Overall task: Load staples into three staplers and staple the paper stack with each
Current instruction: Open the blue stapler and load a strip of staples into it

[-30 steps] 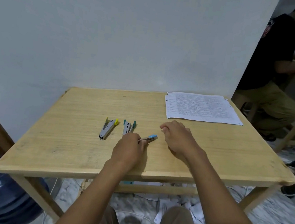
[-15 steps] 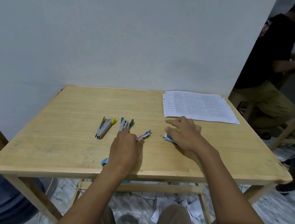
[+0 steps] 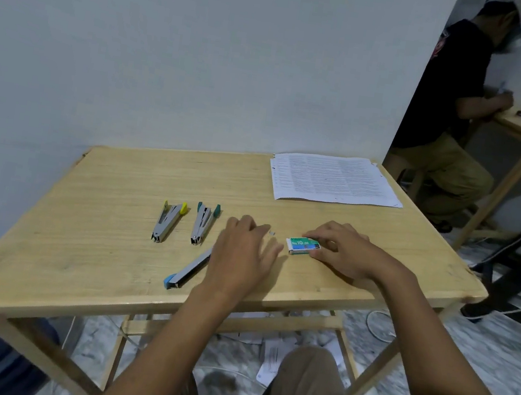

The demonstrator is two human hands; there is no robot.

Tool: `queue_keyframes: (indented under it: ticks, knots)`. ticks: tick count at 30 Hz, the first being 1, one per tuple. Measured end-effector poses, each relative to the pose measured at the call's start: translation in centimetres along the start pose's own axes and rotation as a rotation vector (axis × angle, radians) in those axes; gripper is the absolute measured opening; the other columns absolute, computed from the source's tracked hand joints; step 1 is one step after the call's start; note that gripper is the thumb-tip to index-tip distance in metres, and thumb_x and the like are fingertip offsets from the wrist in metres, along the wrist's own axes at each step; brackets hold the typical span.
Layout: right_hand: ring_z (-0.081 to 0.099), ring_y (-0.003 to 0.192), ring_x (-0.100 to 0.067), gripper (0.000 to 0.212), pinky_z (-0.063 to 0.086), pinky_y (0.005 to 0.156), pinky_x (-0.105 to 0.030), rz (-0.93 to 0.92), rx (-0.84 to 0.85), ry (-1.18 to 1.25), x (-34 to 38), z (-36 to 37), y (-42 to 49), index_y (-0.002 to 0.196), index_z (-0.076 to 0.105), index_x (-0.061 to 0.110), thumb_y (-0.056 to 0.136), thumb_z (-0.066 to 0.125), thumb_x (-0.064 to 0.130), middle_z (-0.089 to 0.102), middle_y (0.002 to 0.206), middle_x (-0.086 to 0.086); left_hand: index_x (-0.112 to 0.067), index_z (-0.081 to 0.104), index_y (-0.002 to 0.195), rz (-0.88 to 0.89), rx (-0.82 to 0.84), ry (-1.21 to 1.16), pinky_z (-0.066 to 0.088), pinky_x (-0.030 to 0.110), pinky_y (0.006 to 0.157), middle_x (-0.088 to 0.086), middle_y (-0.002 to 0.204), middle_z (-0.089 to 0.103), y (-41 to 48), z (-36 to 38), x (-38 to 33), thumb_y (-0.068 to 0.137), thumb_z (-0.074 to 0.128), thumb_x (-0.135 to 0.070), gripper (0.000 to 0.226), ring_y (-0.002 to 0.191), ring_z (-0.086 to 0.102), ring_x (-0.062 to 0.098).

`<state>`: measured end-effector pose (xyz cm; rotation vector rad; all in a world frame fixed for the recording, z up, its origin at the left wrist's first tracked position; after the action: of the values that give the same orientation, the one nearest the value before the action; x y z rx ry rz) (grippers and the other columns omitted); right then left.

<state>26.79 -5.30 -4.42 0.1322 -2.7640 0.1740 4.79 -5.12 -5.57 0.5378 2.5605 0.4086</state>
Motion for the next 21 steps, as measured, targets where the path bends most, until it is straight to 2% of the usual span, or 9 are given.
queue_keyframes:
  ticks: [4, 6, 9, 11, 16, 19, 21]
  knots:
    - [0.036, 0.129, -0.013, 0.046, 0.026, 0.102, -0.039, 0.034, -0.067, 0.036, -0.1, 0.7, -0.8, 0.143, 0.043, 0.04, 0.098, 0.052, 0.044, 0.048, 0.139, 0.011, -0.019, 0.05, 0.139, 0.033, 0.201, -0.055, 0.042, 0.035, 0.091, 0.003, 0.123, 0.051, 0.6, 2.3, -1.5, 0.095, 0.049, -0.049, 0.053, 0.114, 0.041, 0.022]
    - [0.038, 0.129, -0.012, 0.05, 0.025, 0.107, -0.037, 0.07, -0.156, 0.116, -0.4, 1.5, -1.1, 0.142, 0.043, 0.036, 0.095, 0.056, 0.045, 0.049, 0.137, 0.01, -0.02, 0.054, 0.131, 0.029, 0.217, -0.089, 0.043, 0.034, 0.085, 0.003, 0.117, 0.048, 0.8, 2.9, -1.5, 0.096, 0.049, -0.048, 0.045, 0.107, 0.04, 0.021]
    - [0.04, 0.124, -0.01, 0.038, 0.025, 0.106, -0.033, 0.095, -0.272, 0.198, -1.0, 2.3, -1.4, 0.124, 0.053, 0.033, 0.09, 0.063, 0.047, 0.049, 0.124, 0.014, -0.023, 0.057, 0.129, 0.027, 0.205, -0.138, 0.044, 0.034, 0.083, -0.001, 0.11, 0.048, 1.0, 3.3, -1.1, 0.097, 0.049, -0.045, 0.04, 0.102, 0.041, 0.018]
    - [0.037, 0.124, -0.01, 0.03, 0.023, 0.104, -0.031, 0.099, -0.274, 0.167, -1.0, 2.5, -1.3, 0.116, 0.057, 0.033, 0.09, 0.062, 0.048, 0.046, 0.124, 0.013, -0.024, 0.057, 0.132, 0.03, 0.197, -0.146, 0.046, 0.035, 0.083, -0.003, 0.108, 0.049, 1.1, 3.5, -1.0, 0.097, 0.05, -0.044, 0.041, 0.101, 0.043, 0.017]
    - [0.029, 0.131, -0.01, 0.031, 0.018, 0.107, -0.033, 0.084, -0.217, 0.159, -1.2, 2.4, -1.3, 0.119, 0.063, 0.038, 0.091, 0.058, 0.051, 0.042, 0.135, 0.013, -0.021, 0.059, 0.13, 0.008, 0.185, -0.191, 0.046, 0.035, 0.084, -0.004, 0.106, 0.05, 1.2, 3.6, -0.9, 0.096, 0.053, -0.042, 0.04, 0.1, 0.046, 0.016]
    - [0.029, 0.131, -0.009, 0.027, 0.02, 0.11, -0.035, 0.062, -0.162, 0.226, -1.5, 1.9, -1.4, 0.115, 0.06, 0.043, 0.089, 0.06, 0.053, 0.041, 0.135, 0.015, -0.021, 0.061, 0.127, 0.001, 0.175, -0.214, 0.042, 0.031, 0.08, -0.005, 0.102, 0.05, 1.2, 3.7, -0.8, 0.095, 0.055, -0.041, 0.038, 0.098, 0.046, 0.015]
    - [0.032, 0.129, -0.007, 0.035, 0.023, 0.109, -0.036, 0.052, -0.195, 0.281, -1.4, 1.7, -1.4, 0.118, 0.053, 0.043, 0.087, 0.063, 0.055, 0.041, 0.131, 0.016, -0.022, 0.063, 0.124, -0.008, 0.165, -0.234, 0.041, 0.03, 0.077, -0.006, 0.098, 0.05, 1.2, 3.8, -0.7, 0.094, 0.057, -0.042, 0.036, 0.095, 0.046, 0.015]
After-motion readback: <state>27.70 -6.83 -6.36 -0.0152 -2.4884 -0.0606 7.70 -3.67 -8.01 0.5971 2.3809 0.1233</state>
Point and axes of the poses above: each hand's wrist, its own y-axis towards the middle knuckle, its own z-axis out of the palm, x = y × z, the point moved 1 cm from there along y, towards the middle knuckle
